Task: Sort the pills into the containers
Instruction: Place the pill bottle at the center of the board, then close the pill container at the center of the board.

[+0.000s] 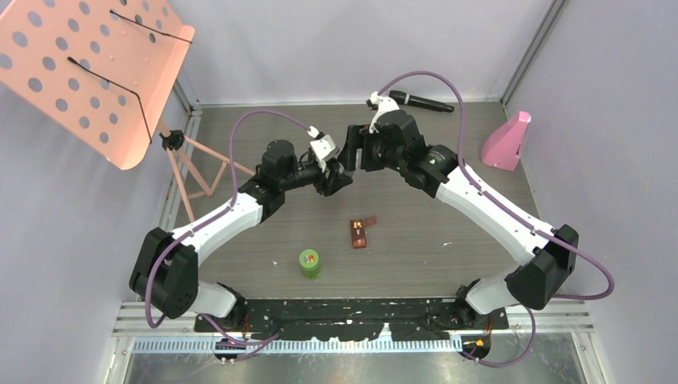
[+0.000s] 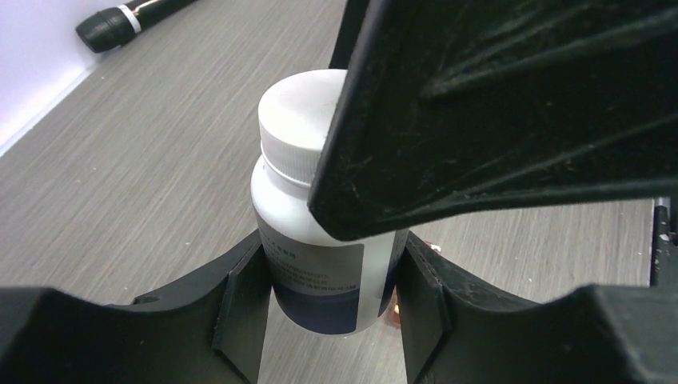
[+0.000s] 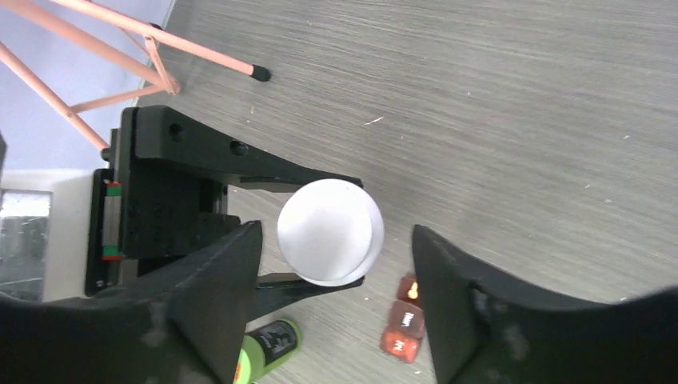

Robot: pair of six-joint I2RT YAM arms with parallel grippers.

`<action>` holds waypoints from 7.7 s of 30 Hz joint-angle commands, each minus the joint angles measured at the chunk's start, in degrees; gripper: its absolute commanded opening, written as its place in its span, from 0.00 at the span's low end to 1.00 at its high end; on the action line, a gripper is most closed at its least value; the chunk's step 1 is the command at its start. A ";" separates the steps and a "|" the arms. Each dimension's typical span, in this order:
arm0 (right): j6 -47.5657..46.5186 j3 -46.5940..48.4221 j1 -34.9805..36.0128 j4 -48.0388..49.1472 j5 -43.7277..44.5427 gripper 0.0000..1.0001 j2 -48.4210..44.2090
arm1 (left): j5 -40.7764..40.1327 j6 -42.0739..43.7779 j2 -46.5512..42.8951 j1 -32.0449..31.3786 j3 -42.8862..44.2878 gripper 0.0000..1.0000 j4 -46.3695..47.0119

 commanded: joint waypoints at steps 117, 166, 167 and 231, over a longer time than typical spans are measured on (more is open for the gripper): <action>18.16 -55.33 -18.94 33.46 -25.23 0.34 2.05 | -23.70 -69.19 19.21 -11.93 -8.71 0.39 -14.29; 30.84 -49.71 -15.83 46.49 -31.44 0.52 13.49 | -35.38 -53.64 18.02 -15.97 -11.25 0.33 -9.10; 30.87 -49.39 -15.80 45.49 -30.96 0.51 13.58 | -35.55 -53.64 17.93 -15.97 -11.24 0.33 -9.19; 11.69 -33.94 -7.51 12.76 -6.70 0.17 19.15 | -26.54 -59.77 10.48 -7.92 -6.42 0.35 -7.99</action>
